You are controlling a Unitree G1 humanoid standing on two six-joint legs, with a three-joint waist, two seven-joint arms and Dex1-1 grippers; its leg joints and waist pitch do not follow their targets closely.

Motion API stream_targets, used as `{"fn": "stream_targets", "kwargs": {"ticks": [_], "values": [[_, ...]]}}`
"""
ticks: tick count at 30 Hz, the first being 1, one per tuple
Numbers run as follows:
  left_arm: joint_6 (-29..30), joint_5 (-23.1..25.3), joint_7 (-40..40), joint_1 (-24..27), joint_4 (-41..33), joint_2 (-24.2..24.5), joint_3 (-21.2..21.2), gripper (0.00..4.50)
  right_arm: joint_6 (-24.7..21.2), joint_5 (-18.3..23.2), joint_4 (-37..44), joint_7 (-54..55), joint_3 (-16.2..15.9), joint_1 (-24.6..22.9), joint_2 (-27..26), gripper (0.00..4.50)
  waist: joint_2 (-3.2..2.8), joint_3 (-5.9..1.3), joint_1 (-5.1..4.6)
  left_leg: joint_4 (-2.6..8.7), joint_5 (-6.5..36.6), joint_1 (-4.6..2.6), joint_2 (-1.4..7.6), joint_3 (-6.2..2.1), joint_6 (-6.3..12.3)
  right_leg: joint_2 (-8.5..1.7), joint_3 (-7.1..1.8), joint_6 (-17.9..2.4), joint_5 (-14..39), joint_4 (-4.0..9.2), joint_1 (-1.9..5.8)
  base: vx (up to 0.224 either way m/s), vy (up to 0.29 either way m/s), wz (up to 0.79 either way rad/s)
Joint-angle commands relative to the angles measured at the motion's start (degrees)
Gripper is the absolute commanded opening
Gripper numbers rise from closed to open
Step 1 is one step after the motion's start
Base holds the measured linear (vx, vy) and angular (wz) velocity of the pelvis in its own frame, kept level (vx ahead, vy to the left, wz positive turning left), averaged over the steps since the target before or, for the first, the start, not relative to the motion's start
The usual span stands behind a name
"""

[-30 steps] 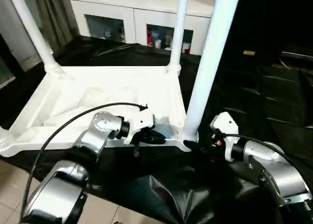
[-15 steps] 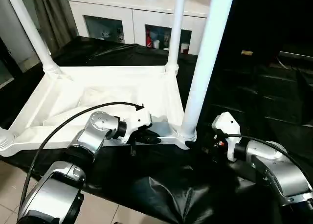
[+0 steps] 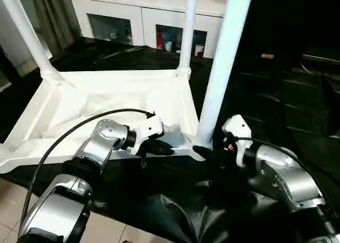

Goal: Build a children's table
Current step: Rotate leg to tighten

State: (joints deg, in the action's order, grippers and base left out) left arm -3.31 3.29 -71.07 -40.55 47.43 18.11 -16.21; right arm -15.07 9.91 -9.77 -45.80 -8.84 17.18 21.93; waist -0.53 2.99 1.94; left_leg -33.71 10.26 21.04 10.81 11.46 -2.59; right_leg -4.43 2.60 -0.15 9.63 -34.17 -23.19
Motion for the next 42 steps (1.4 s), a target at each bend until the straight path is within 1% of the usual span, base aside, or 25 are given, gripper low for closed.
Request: {"fn": "stream_targets", "kwargs": {"ticks": [1, 2, 5, 9, 11, 12, 14, 17, 18, 19, 20, 23, 24, 26, 30, 31, 32, 33, 34, 36, 37, 38, 39, 40, 42], "values": [[0.73, -0.07, 1.35, 1.09, 0.77, 0.37, 0.55, 0.0, 0.8, -0.08, -1.07, -0.55, -0.39, 0.74, -0.19, 4.43, 0.89, -3.48, 0.39, 3.85, 14.53, -0.58, 2.19, -1.2, 2.21, -3.71, -2.13, -12.18, 17.8, 4.48, 2.46, 0.0, 0.0, 0.0], [0.76, -0.02, 1.47, 0.94, 0.83, 0.31, 0.54, 0.0, 1.2, -0.73, -2.39, -0.14, -0.42, 1.39, -0.45, 4.43, 0.87, -3.43, 0.27, 3.91, 14.99, -0.52, 2.17, -1.27, 1.96, -3.76, -2.09, -11.97, 19.07, 4.59, 2.44, 0.0, 0.0, 0.0], [0.84, -0.03, 1.55, 0.9, 0.93, 0.24, 0.56, 0.0, 1.13, -0.57, -3.1, -0.43, -0.4, 1.68, -0.54, 4.43, 0.86, -3.38, 0.24, 3.97, 15.99, -0.66, 2.21, -1.31, 1.5, -3.74, -2.14, -11.42, 20.76, 4.8, 2.31, 0.0, 0.0, 0.0], [0.51, 0.19, 1.86, 1.04, 1.21, 0.17, 0.47, 0.0, 1.2, -0.87, -3.74, -0.6, -0.46, 1.86, -0.23, 4.43, 0.92, -3.44, 0.26, 3.92, 15.38, -0.64, 2.19, -1.26, 1.66, -3.73, -2.21, -11.47, 19.61, 4.7, 2.33, 0.0, 0.0, 0.0], [0.49, 0.2, 2.06, 0.93, 1.37, 0.05, 0.51, 0.0, 1.05, -0.62, -3.89, -0.59, -0.18, 2.1, -0.29, 4.18, 0.98, -3.43, 0.31, 3.87, 15.19, -0.62, 2.15, -1.21, 1.8, -3.74, -2.2, -11.53, 19.73, 4.73, 2.33, 0.0, 0.0, 0.0], [0.44, 0.22, 2.18, 0.86, 1.46, 0.01, 0.51, 0.0, 1.05, -0.57, -4.12, -0.66, -0.02, 2.25, -0.39, 4.18, 0.95, -3.43, 0.29, 3.89, 15.15, -0.57, 2.14, -1.23, 1.79, -3.71, -2.18, -11.4, 19.86, 4.72, 2.39, 0.0, 0.0, 0.0], [0.4, 0.17, 2.29, 0.74, 1.54, -0.04, 0.59, 0.0, 1.16, -0.43, -4.41, -0.83, 0.16, 2.41, -0.54, 3.98, 1.04, -3.42, 0.28, 3.91, 15.18, -0.6, 2.19, -1.24, 1.83, -3.72, -2.17, -11.3, 20.1, 4.74, 2.34, 0.0, 0.0, 0.0], [0.29, 0.16, 2.39, 0.47, 1.91, -0.14, 0.72, 0.0, 1.74, -0.25, -4.86, -1.47, 0.18, 2.54, -0.62, 3.7, 0.92, -3.41, 0.25, 3.93, 15.59, -0.67, 2.23, -1.25, 1.69, -3.71, -2.19, -11.37, 20.29, 4.77, 2.25, 0.0, 0.0, 0.0], [0.19, 0.17, 2.37, 0.39, 2.19, -0.14, 0.76, 0.0, 1.93, -0.23, -4.97, -1.73, 0.13, 2.51, -0.62, 3.63, 1.06, -3.43, 0.25, 3.91, 15.49, -0.64, 2.19, -1.23, 1.77, -3.7, -2.18, -11.38, 20.1, 4.73, 2.3, 0.0, 0.0, 0.0], [0.19, 0.17, 2.37, 0.39, 2.19, -0.14, 0.76, 0.0, 1.93, -0.23, -4.97, -1.73, 0.13, 2.51, -0.62, 3.63, 1.02, -3.44, 0.28, 3.9, 15.44, -0.66, 2.21, -1.23, 1.8, -3.72, -2.2, -11.37, 20.03, 4.73, 2.27, 0.0, 0.0, 0.0], [-0.12, 0.27, 2.51, 0.27, 2.72, -0.14, 0.8, 0.0, 2.16, -0.34, -5.23, -1.88, 0.04, 2.51, -0.59, 3.42, 1.0, -3.43, 0.26, 3.9, 15.42, -0.65, 2.19, -1.22, 1.83, -3.71, -2.21, -11.37, 19.98, 4.76, 2.28, 0.0, 0.0, 0.0], [-0.04, 0.17, 2.46, 0.3, 2.83, -0.1, 0.93, 0.0, 2.34, -0.45, -5.58, -2.24, -0.17, 2.51, -0.46, 3.18, 1.18, -3.4, 0.27, 3.89, 15.38, -0.59, 2.17, -1.23, 1.97, -3.76, -2.18, -11.16, 20.73, 4.8, 2.3, 0.0, 0.0, 0.0], [-0.04, 0.12, 2.53, 0.31, 2.79, -0.13, 1.01, 0.0, 2.36, -0.44, -5.68, -2.29, -0.16, 2.54, -0.46, 3.18, 1.15, -3.4, 0.26, 3.88, 15.4, -0.61, 2.18, -1.23, 1.96, -3.77, -2.18, -11.15, 20.86, 4.8, 2.28, 0.0, 0.0, 0.0], [0.18, 0.05, 2.15, 0.53, 2.5, -0.03, 0.95, 0.0, 2.36, -0.53, -5.93, -2.24, -0.16, 2.55, -0.45, 2.92, 1.07, -3.4, 0.24, 3.9, 15.57, -0.65, 2.2, -1.25, 1.88, -3.74, -2.19, -11.06, 21.14, 4.86, 2.23, 0.0, 0.0, 0.0], [0.3, 0.04, 2.08, 0.58, 2.74, -0.06, 0.94, 0.0, 2.63, -0.81, -6.84, -1.78, -0.16, 2.28, -0.74, 2.81, 1.07, -3.43, 0.21, 3.9, 15.65, -0.65, 2.21, -1.24, 1.86, -3.74, -2.19, -11.19, 20.92, 4.82, 2.24, 0.0, 0.0, 0.0], [0.33, 0.0, 2.15, 0.54, 2.82, -0.1, 1.01, 0.0, 2.52, -0.8, -7.0, -1.55, -0.05, 2.23, -0.9, 2.78, 0.93, -3.41, 0.21, 3.92, 15.63, -0.63, 2.21, -1.25, 1.82, -3.74, -2.19, -11.32, 20.67, 4.83, 2.21, 0.0, 0.0, 0.0], [0.45, -0.09, 2.46, 0.59, 2.83, -0.21, 1.16, 0.0, 2.37, -0.93, -7.62, -0.27, 0.38, 2.07, -1.5, 2.76, 0.89, -3.33, 0.14, 3.98, 15.97, -0.61, 2.18, -1.27, 1.72, -3.71, -2.17, -11.34, 20.9, 4.87, 2.2, 0.0, 0.0, 0.0], [0.8, -0.1, 3.45, 0.62, 2.96, -0.53, 1.4, 0.0, 2.38, -1.08, -8.59, 1.97, 1.13, 1.93, -2.56, 2.75, 0.46, -3.31, 0.17, 4.03, 16.34, -0.69, 2.17, -1.33, 1.48, -3.72, -2.16, -11.34, 21.2, 4.89, 2.15, 0.0, 0.0, 0.0], [1.15, -0.1, 4.24, 0.63, 3.07, -0.84, 1.55, 0.0, 2.42, -1.19, -9.45, 4.1, 1.86, 1.86, -3.55, 2.75, 0.65, -3.31, -0.09, 4.1, 17.27, -0.67, 2.14, -1.37, 1.05, -3.68, -2.09, -11.16, 22.02, 4.99, 2.11, 0.0, 0.0, 0.0], [1.84, 0.2, 7.29, 0.31, 3.66, -1.86, 1.97, 0.0, 2.11, -1.17, -10.87, 8.62, 3.43, 1.84, -5.74, 2.73, 0.68, -3.29, -0.35, 4.21, 18.19, -0.65, 2.11, -1.5, 0.42, -3.7, -2.03, -10.89, 23.27, 5.06, 2.1, 0.0, 0.0, 0.0], [2.76, 0.77, 11.53, -0.4, 4.72, -3.45, 2.35, 0.0, 1.93, -1.54, -12.37, 14.61, 5.1, 1.8, -8.47, 2.73, 0.59, -3.25, -0.46, 4.2, 18.65, -0.82, 2.11, -1.47, 0.02, -3.68, -2.07, -10.68, 24.07, 5.22, 1.89, 0.0, 0.0, 0.0], [3.2, 1.07, 13.51, -0.76, 5.25, -4.25, 2.47, 0.0, 1.93, -1.82, -13.1, 17.63, 5.87, 1.78, -9.82, 2.73, 0.61, -3.1, -0.6, 4.23, 19.75, -1.11, 2.01, -1.42, -0.48, -3.57, -2.05, -10.34, 25.71, 5.49, 1.54, 0.0, 0.0, 0.0], [3.87, 1.89, 19.19, -1.9, 7.01, -6.42, 2.8, 0.0, 2.12, -2.42, -14.61, 23.72, 6.94, 1.65, -13.02, 2.73, 0.58, -3.16, -0.61, 4.18, 20.12, -1.18, 1.97, -1.51, -0.79, -3.63, -2.02, -10.11, 26.46, 5.5, 1.49, 0.0, 0.0, 0.0], [4.15, 2.34, 21.98, -2.49, 7.95, -7.77, 2.8, 0.0, 2.37, -3.36, -15.48, 27.06, 6.89, 1.67, -14.67, 2.73, 0.62, -3.19, -0.64, 4.22, 20.37, -1.26, 1.92, -1.6, -1.15, -3.64, -1.98, -9.52, 27.51, 5.66, 1.46, 0.0, 0.0, 0.0], [4.41, 2.87, 25.33, -3.24, 9.1, -9.53, 2.75, 0.0, 2.65, -4.97, -16.62, 31.05, 6.29, 1.86, -16.63, 2.73, 0.73, -3.08, -0.6, 4.26, 20.91, -1.4, 1.83, -1.61, -1.03, -3.58, -1.96, -8.71, 28.62, 5.96, 1.31, 0.0, 0.0, 0.0]]}}
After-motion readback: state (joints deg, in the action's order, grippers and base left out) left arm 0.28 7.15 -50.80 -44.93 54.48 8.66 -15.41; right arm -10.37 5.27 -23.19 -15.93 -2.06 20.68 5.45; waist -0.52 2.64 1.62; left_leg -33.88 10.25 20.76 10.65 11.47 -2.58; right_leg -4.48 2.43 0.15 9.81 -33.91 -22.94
